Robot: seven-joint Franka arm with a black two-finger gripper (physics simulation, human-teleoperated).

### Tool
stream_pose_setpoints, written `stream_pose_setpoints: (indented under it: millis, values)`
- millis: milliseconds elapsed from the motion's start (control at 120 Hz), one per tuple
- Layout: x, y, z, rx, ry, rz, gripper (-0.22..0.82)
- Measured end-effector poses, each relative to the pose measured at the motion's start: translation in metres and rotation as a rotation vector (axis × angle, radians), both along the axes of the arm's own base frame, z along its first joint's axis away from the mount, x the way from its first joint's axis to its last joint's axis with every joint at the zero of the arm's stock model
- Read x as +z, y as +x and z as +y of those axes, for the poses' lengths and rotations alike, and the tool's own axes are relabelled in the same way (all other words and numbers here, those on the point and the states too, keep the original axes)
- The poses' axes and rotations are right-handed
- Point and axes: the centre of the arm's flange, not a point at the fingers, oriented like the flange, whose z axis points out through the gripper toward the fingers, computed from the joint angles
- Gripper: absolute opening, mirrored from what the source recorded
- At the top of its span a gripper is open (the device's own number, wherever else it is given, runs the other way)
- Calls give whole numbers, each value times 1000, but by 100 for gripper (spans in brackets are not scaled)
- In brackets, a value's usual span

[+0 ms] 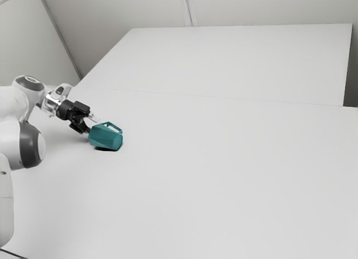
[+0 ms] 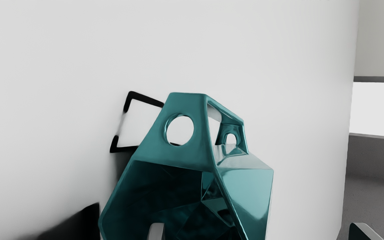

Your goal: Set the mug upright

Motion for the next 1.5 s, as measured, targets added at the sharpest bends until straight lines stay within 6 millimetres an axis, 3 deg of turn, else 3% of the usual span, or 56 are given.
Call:
stream_pose_setpoints:
  millis: [225,367,667,808,1175,1500]
  values:
    - [-10,3,-8,1,-37,-9,58]
    - [-20,-3,-7,14,-56,4,51]
    - [-20,-3,-9,13,-60,2,7]
    - [-21,-3,-9,13,-57,2,-7]
    - [-9,-4,-10,23,-50,0,-16]
    - [32,-2,-28,8,-52,-20,-18]
